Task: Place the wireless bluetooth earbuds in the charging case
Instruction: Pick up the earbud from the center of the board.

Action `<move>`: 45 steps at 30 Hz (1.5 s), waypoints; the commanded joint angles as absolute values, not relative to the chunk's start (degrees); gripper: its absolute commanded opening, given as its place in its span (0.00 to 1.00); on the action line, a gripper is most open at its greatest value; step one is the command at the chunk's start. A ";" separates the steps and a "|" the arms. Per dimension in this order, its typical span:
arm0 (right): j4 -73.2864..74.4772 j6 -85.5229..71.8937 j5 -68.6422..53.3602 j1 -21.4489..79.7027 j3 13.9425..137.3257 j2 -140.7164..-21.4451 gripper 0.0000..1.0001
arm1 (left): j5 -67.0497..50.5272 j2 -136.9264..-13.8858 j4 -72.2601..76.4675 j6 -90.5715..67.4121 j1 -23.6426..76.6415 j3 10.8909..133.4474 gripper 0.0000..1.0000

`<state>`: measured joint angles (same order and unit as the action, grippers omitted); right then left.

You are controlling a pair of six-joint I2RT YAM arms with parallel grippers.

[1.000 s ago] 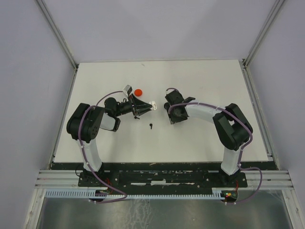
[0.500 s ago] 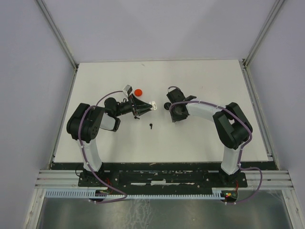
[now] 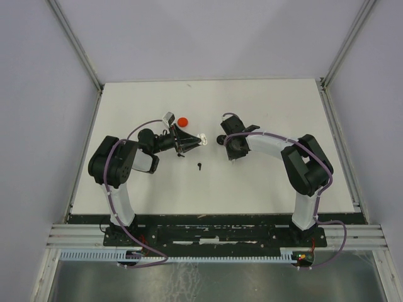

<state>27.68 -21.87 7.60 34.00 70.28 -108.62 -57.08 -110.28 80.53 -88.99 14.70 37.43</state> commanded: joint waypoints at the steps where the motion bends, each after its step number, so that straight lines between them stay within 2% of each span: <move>1: 29.48 -22.37 6.68 33.75 71.14 -110.37 0.32 | -57.76 -110.92 84.51 -89.11 14.37 37.44 0.03; 10: 29.72 -22.43 6.59 33.67 70.92 -110.22 0.26 | -57.81 -110.90 84.61 -89.12 14.33 37.27 0.03; 14: 29.15 -22.23 6.97 33.60 70.64 -109.63 0.17 | -57.73 -110.98 84.64 -89.05 14.33 37.27 0.03; 16: 28.17 -21.79 7.14 33.57 70.22 -108.91 0.16 | -57.72 -110.98 84.71 -89.03 14.38 37.19 0.03; 18: 26.76 -21.33 7.72 33.69 69.39 -107.64 0.15 | -57.65 -110.98 84.68 -89.07 14.36 37.18 0.03; 24: 20.53 -19.15 10.70 33.66 66.12 -99.82 0.05 | -57.47 -111.26 84.47 -88.95 14.50 37.18 0.03; 32: 16.37 -18.09 12.25 33.65 65.01 -94.91 0.02 | -57.38 -111.20 84.43 -88.95 14.69 37.09 0.03; 40: -8.59 -14.19 8.97 33.66 53.82 -87.07 0.01 | -57.13 -113.15 88.80 -93.07 16.24 37.62 0.03; 45: -30.06 -7.22 3.71 33.65 46.09 -85.49 0.01 | -57.12 -113.85 90.76 -94.80 16.65 37.62 0.03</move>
